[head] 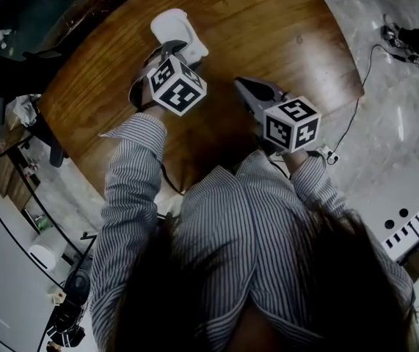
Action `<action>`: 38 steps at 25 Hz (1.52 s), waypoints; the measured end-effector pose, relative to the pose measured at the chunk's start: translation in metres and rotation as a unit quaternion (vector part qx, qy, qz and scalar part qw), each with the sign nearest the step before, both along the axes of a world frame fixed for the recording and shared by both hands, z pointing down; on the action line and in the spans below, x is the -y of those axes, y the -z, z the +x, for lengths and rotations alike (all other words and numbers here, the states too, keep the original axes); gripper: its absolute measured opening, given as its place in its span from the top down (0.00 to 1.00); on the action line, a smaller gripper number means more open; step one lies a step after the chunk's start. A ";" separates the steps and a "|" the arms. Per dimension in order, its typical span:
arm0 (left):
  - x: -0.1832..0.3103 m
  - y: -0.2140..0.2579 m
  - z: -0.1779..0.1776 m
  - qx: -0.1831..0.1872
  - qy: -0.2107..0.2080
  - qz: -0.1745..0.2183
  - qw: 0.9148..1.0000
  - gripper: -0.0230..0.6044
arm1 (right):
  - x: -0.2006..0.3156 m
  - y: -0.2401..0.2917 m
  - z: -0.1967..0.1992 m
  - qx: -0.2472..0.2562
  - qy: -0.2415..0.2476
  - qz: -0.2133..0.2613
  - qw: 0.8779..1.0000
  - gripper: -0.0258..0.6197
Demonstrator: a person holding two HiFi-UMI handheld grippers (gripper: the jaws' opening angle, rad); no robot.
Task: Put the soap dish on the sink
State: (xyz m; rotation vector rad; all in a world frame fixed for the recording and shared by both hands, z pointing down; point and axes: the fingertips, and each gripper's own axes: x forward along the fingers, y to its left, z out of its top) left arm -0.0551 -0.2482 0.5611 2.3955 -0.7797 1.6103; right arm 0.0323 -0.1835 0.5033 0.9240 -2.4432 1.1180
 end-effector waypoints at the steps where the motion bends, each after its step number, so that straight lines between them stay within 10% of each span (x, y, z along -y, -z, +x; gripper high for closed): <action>1: 0.000 0.003 -0.001 -0.002 0.005 0.006 1.000 0.55 | 0.000 0.002 0.000 0.000 0.002 0.002 1.000 0.96; 11: -0.012 0.035 -0.012 -0.054 0.056 0.037 0.996 0.56 | -0.010 0.028 -0.016 -0.004 0.028 0.032 0.999 0.96; 19: -0.044 0.108 -0.005 -0.135 0.130 0.133 0.973 0.82 | -0.011 0.064 -0.031 0.003 0.051 0.081 0.995 0.96; 30: -0.096 0.154 -0.033 -0.300 0.302 0.148 0.892 0.95 | -0.035 0.090 -0.069 0.021 0.091 0.113 0.989 0.96; 38: -0.116 0.136 -0.053 -0.373 0.381 0.083 0.842 0.96 | -0.051 0.085 -0.078 0.014 0.115 0.110 0.987 0.96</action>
